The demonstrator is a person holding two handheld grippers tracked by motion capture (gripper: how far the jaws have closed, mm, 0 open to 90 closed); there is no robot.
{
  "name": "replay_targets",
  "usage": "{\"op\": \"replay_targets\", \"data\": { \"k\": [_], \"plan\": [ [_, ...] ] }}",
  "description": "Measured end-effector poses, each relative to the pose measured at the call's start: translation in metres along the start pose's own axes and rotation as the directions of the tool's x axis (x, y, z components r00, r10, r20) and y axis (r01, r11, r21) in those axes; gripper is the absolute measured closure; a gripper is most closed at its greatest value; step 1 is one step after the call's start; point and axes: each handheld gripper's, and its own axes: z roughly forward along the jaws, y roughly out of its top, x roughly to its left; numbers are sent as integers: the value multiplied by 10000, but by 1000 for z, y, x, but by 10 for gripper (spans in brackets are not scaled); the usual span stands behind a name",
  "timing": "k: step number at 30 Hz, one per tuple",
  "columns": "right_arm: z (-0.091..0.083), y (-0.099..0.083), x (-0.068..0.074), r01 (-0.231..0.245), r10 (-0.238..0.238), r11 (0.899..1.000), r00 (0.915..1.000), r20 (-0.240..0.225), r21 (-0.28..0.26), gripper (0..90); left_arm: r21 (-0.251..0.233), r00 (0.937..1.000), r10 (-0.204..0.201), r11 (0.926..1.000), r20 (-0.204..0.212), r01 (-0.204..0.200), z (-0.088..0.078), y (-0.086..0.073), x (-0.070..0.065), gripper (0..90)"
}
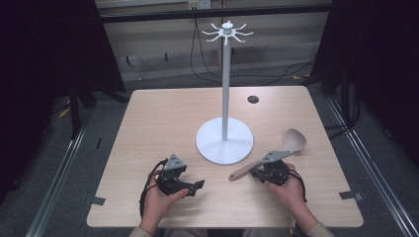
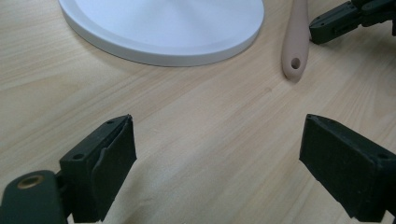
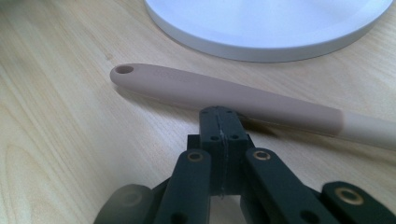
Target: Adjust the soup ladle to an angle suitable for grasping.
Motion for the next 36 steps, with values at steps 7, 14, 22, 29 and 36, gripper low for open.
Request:
{"op": "replay_targets", "data": {
  "k": [7,14,22,29,36],
  "plan": [
    [4,1,-1,-101,96,9998,9995,-305,-154,900,-71,10000,-59,10000,45,60,2,0,0,106],
    [7,3,-2,-5,-3,9997,9995,-307,-253,900,-12,10000,43,10000,31,-43,3,1,0,106],
    [10,6,0,49,-52,9998,9999,-140,-217,900,-93,10000,24,10000,-19,-24,2,2,0,106],
    [13,7,1,74,-77,9992,9999,-90,-381,893,29,9999,108,9999,9,-108,4,1,-1,106],
    [13,8,2,152,-157,9993,9998,-148,-351,851,43,9999,128,9999,35,-128,4,0,0,106]
  ]
}}
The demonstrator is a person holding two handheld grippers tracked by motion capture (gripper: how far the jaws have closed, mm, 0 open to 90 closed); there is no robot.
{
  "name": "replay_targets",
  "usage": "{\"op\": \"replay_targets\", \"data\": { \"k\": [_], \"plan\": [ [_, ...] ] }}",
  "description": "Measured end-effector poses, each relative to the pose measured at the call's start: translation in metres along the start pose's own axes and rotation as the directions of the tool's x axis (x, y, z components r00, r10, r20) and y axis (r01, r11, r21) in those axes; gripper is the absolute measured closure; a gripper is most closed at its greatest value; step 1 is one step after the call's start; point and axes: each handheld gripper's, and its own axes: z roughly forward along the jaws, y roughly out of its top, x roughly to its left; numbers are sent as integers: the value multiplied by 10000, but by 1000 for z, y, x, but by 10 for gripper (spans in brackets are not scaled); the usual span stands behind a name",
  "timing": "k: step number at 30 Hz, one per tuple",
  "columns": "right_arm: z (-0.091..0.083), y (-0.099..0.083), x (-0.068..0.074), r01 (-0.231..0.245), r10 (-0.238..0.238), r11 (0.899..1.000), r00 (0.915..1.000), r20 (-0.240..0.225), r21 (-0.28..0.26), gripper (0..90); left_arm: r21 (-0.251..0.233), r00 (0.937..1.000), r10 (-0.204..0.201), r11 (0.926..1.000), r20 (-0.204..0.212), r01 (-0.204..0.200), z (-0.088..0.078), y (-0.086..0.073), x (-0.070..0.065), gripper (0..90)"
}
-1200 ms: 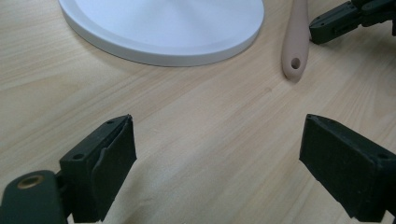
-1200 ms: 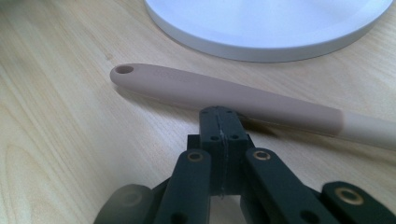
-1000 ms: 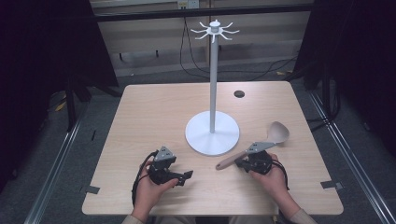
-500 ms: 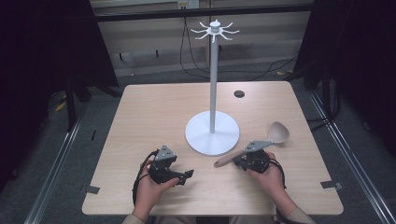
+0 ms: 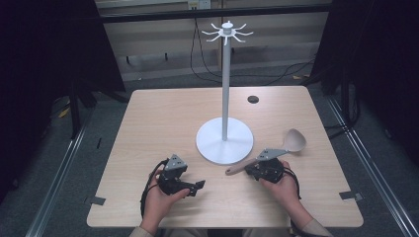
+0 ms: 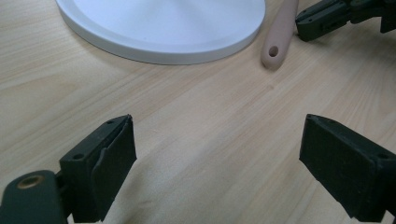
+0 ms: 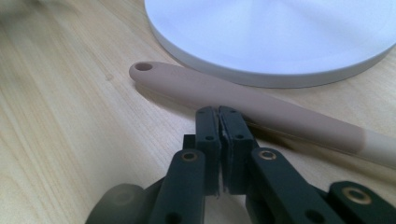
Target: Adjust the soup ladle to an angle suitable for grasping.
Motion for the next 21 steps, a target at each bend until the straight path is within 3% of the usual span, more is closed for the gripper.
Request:
{"op": "replay_targets", "data": {
  "k": [2,11,18,21],
  "plan": [
    [-1,2,1,329,-329,9993,9995,-44,194,818,-2,10000,-21,10000,-5,21,0,0,0,106],
    [-4,3,-2,473,-456,9979,9983,-371,448,785,-64,9999,-106,9999,-27,106,-2,-1,2,107],
    [-12,4,-11,871,-830,9917,9954,-469,949,749,-66,9999,-159,9999,-62,159,-3,-1,4,106],
    [-19,9,-17,1128,-1044,9882,9911,-831,1035,713,-71,9998,-179,9998,-67,178,-3,-2,4,106]
  ]
}}
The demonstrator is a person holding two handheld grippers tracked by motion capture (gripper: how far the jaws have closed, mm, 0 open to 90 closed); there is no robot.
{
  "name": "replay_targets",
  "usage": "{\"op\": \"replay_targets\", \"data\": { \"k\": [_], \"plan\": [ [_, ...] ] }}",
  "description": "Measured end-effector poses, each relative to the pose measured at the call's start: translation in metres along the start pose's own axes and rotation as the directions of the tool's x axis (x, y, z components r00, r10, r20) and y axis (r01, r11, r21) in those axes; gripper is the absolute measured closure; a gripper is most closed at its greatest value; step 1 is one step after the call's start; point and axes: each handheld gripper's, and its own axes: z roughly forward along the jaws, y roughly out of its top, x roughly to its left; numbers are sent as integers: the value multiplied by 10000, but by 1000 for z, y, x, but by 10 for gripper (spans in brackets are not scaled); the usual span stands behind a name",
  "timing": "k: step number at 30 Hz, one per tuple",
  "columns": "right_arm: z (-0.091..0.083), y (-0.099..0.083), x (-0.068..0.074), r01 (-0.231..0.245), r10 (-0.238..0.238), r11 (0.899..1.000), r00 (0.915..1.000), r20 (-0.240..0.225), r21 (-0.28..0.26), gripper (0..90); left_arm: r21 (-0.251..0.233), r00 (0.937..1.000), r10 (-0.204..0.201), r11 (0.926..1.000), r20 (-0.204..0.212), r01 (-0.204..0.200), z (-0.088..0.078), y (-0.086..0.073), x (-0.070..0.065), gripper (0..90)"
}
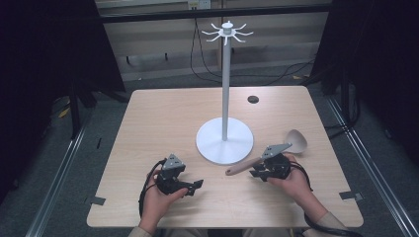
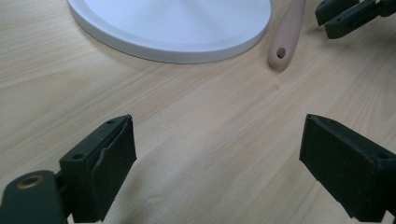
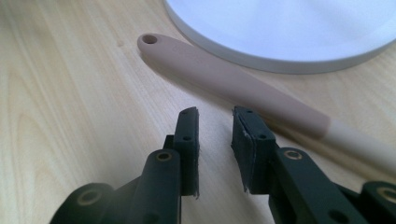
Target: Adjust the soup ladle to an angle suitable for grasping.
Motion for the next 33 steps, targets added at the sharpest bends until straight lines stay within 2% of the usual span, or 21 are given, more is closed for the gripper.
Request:
{"op": "replay_targets", "data": {
  "k": [2,4,13,15,16,17,19,20,21,22,23,24,26,28,29,33],
  "plan": [
    [-2,1,0,79,-79,9999,10000,38,89,701,-5,10000,5,10000,-6,-5,0,0,0,106],
    [-9,7,-5,450,-448,9985,9990,-66,302,671,-64,10000,-50,10000,10,50,0,0,0,106],
    [-27,21,-23,927,-941,9926,9955,137,781,603,-60,10000,-39,10000,25,39,-1,0,0,106],
    [-30,25,-28,1121,-1143,9895,9932,197,910,583,-57,10000,-43,10000,13,43,0,0,0,106],
    [-32,29,-32,1387,-1418,9846,9896,221,1068,565,-53,10000,-41,10000,19,41,0,0,0,106],
    [-32,29,-32,1387,-1418,9846,9896,221,1068,565,-38,10000,-18,10000,21,18,0,0,0,106],
    [-32,33,-35,1760,-1805,9753,9833,216,1333,550,-35,10000,-19,10000,33,19,0,0,0,106],
    [-31,37,-37,2111,-2176,9632,9758,215,1663,541,-32,10000,-54,10000,37,55,1,0,0,106],
    [-31,37,-37,2111,-2176,9632,9758,215,1663,541,-32,10000,-54,10000,37,55,1,0,0,106],
    [-29,40,-38,2328,-2408,9529,9704,182,1943,538,-32,10000,-43,10000,30,43,1,0,0,106],
    [-29,40,-38,2328,-2408,9529,9704,182,1943,538,-32,10000,-43,10000,30,43,1,0,0,106],
    [-26,43,-39,2554,-2648,9426,9642,154,2153,537,-28,10000,-11,10000,6,11,0,0,0,106],
    [-26,44,-40,2620,-2725,9390,9620,170,2228,533,-32,10000,-17,10000,12,17,0,0,0,106],
    [-24,47,-43,2858,-2971,9259,9548,89,2469,519,-36,10000,-28,10000,4,28,0,0,1,106],
    [-24,47,-43,2858,-2971,9259,9548,89,2469,519,-25,10000,-45,10000,-2,45,0,0,1,106],
    [-22,49,-46,2961,-3089,9154,9511,45,2726,498,19,10000,-43,10000,-14,43,0,-1,2,106]
  ]
}}
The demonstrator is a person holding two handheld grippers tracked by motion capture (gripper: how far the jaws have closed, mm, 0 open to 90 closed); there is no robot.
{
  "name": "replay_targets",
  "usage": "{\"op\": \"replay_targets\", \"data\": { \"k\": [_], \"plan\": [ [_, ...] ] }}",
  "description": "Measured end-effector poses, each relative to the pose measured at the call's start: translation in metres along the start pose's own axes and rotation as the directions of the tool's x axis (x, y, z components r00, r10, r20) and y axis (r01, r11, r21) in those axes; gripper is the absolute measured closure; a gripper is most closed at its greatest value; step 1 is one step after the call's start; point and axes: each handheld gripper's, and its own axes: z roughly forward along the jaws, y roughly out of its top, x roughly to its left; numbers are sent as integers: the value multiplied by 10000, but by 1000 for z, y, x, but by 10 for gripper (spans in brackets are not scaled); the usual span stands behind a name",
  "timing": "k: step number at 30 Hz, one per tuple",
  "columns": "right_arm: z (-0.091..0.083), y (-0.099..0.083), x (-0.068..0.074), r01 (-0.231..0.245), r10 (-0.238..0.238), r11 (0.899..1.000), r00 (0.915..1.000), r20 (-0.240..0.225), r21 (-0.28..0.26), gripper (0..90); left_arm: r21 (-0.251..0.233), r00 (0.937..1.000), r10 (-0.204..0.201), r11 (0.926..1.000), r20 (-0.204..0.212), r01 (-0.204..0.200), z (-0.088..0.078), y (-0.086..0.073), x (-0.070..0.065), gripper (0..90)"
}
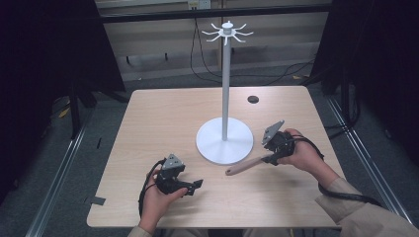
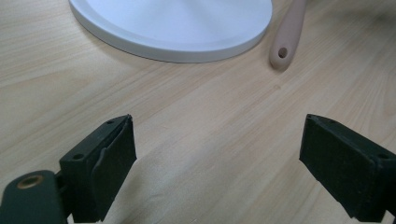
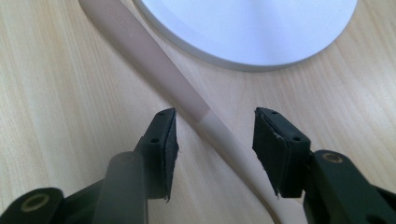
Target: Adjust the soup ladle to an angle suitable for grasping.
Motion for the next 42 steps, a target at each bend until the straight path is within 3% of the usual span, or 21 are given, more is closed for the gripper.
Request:
{"op": "replay_targets", "data": {
  "k": [8,10,14,15,17,24,25,27,29,32,33,35,38,39,40,41,42],
  "plan": [
    [6,-2,-6,46,-42,9996,9999,-128,264,478,14,10000,-46,10000,6,46,1,0,0,106],
    [7,-3,-6,-207,214,9987,9997,-147,472,474,36,10000,-25,10000,-1,25,1,0,0,106],
    [11,-4,-9,-46,55,9987,9998,-176,502,466,-52,10000,-18,10000,13,18,1,0,0,107],
    [13,-4,-11,260,-248,9981,9994,-221,566,463,-35,10000,13,10000,-29,-13,0,1,0,107],
    [15,-5,-13,378,-363,9974,9990,-246,615,457,-44,10000,17,10000,-28,-17,0,1,0,107],
    [20,-5,-16,586,-549,9946,9975,-448,862,457,-46,10000,24,10000,4,-24,1,1,0,107],
    [21,-5,-15,439,-389,9942,9979,-517,983,458,-45,10000,26,10000,0,-26,1,1,0,107],
    [25,-4,-18,896,-825,9900,9943,-682,1091,465,-26,10000,-29,10000,-48,29,2,1,0,107],
    [25,-5,-17,665,-574,9903,9954,-766,1220,466,6,10000,-5,10000,-50,5,2,0,1,107],
    [28,-4,-19,827,-699,9855,9935,-900,1484,486,8,10000,-36,10000,-56,36,2,0,2,107],
    [30,-3,-20,1123,-1001,9839,9907,-918,1388,495,-12,10000,-71,10000,-51,71,3,0,2,107],
    [33,-3,-21,1291,-1135,9821,9867,-1163,1373,527,14,10000,-50,10000,-84,51,3,0,2,107],
    [34,-2,-21,1153,-973,9845,9860,-1355,1323,580,93,10000,-66,9999,-68,67,4,-1,3,107],
    [33,-1,-22,1741,-1515,9748,9756,-1591,1393,647,122,10000,-48,9999,-79,49,4,-1,3,107],
    [33,-1,-22,1741,-1515,9748,9756,-1591,1393,647,122,10000,-48,9999,-79,49,4,-1,3,107],
    [32,0,-21,2095,-1778,9672,9622,-2063,1437,671,88,9999,-105,9999,-134,106,4,-1,3,107],
    [32,0,-21,2095,-1778,9672,9622,-2063,1437,671,88,9999,-105,9999,-134,106,4,-1,3,107]
  ]
}}
